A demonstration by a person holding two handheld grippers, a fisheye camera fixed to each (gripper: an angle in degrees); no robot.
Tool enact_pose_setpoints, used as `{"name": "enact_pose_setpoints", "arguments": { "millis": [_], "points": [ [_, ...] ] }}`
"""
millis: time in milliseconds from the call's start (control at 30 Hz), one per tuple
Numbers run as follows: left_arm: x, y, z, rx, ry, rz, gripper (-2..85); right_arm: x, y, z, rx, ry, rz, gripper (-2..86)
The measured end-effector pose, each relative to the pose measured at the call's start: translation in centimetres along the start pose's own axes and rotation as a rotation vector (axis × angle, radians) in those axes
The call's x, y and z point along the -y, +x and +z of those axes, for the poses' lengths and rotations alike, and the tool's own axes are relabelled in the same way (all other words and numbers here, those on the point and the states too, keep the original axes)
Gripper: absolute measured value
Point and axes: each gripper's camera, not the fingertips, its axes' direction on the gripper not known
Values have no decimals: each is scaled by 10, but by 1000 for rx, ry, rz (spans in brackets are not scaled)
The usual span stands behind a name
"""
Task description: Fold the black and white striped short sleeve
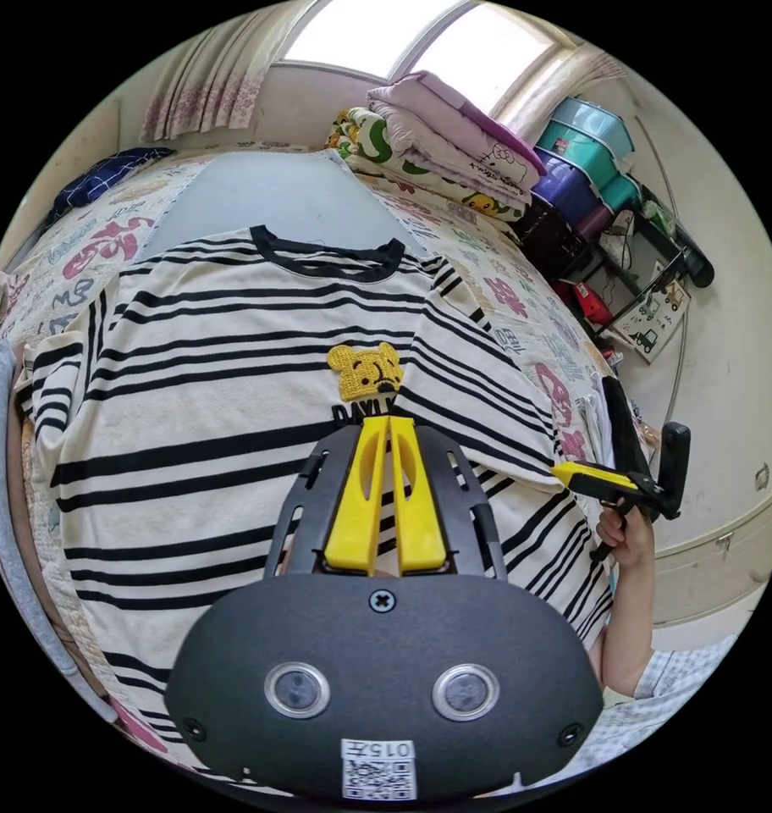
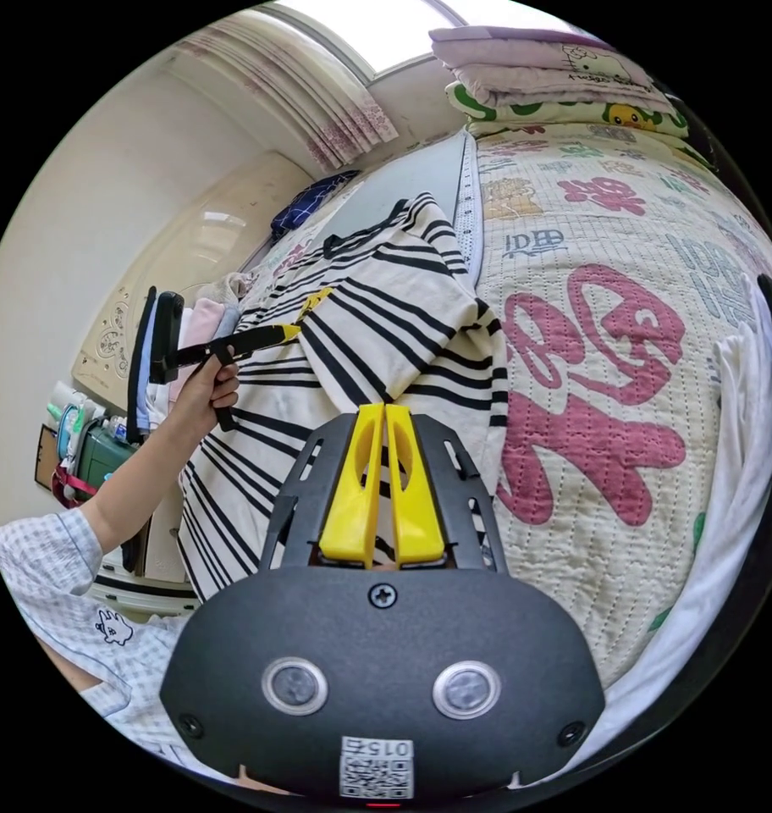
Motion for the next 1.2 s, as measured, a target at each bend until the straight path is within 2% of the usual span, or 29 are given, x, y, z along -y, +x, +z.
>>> {"name": "enact_pose_setpoints", "arguments": {
  "millis": [433, 600, 767, 900, 1067, 1200],
  "points": [
    [-18, 8, -8, 111, 4, 56, -7, -29, 4, 24, -63, 27, -38, -7],
    [-25, -3, -13, 76, 3, 41, -7, -36, 1, 19, -142, 2, -20, -5],
    [-32, -14, -18, 34, 1, 21, -7, -39, -9, 12, -20, 121, -100, -5],
    [-39, -25, -24, -14, 3, 8, -4, -32, 2, 45, -71, 25, -17, -5],
    [-64, -56, -79, 14, 189, -39, 27, -39, 27, 42, 6, 56, 31, -5],
    [-98, -125, -139, 239, 356, -245, 76, -39, 40, 51, 18, 19, 48, -6]
  ]
}}
